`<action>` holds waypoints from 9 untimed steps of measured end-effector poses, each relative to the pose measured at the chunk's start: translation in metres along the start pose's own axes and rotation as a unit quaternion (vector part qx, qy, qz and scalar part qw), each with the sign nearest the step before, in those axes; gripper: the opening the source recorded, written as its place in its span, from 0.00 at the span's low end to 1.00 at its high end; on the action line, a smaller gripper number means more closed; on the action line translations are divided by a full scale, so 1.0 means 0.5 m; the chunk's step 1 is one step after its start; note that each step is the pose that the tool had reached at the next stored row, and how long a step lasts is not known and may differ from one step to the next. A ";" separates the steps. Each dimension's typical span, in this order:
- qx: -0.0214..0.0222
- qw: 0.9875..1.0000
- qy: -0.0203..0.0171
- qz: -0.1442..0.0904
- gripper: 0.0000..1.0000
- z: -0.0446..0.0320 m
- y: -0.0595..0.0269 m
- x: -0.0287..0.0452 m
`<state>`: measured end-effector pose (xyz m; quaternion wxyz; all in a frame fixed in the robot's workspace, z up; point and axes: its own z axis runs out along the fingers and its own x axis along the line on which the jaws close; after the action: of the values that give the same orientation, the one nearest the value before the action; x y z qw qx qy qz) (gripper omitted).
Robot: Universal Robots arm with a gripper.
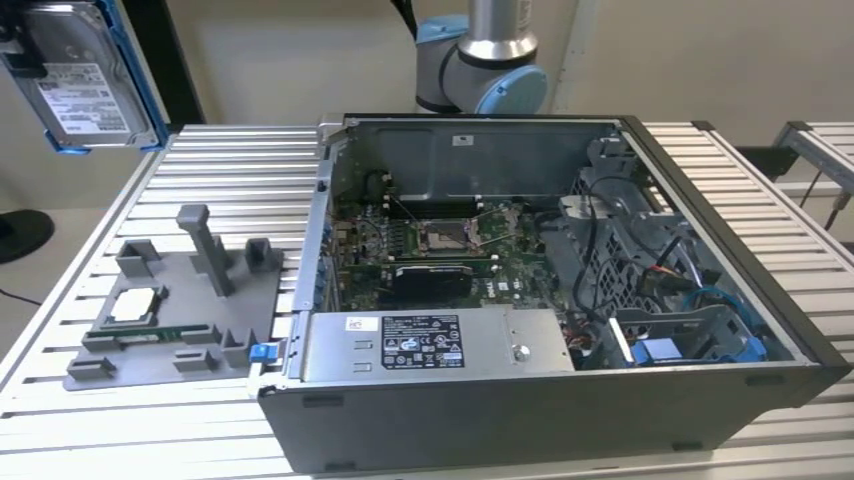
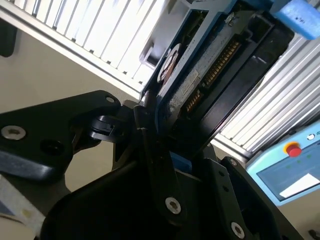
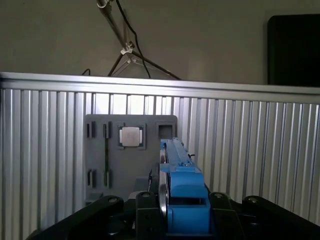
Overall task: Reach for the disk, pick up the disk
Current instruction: 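Pick up the disk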
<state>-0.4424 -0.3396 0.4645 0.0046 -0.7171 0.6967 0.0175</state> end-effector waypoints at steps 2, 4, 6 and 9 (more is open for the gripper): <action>0.000 1.000 0.000 0.000 0.00 -0.006 0.000 0.000; 0.000 1.000 0.000 0.000 0.00 -0.012 0.000 0.000; 0.000 1.000 0.000 0.000 0.00 -0.018 0.000 -0.001; 0.000 1.000 0.000 0.000 0.00 -0.027 0.000 -0.001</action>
<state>-0.4424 -0.3395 0.4782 0.0046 -0.7172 0.6967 0.0175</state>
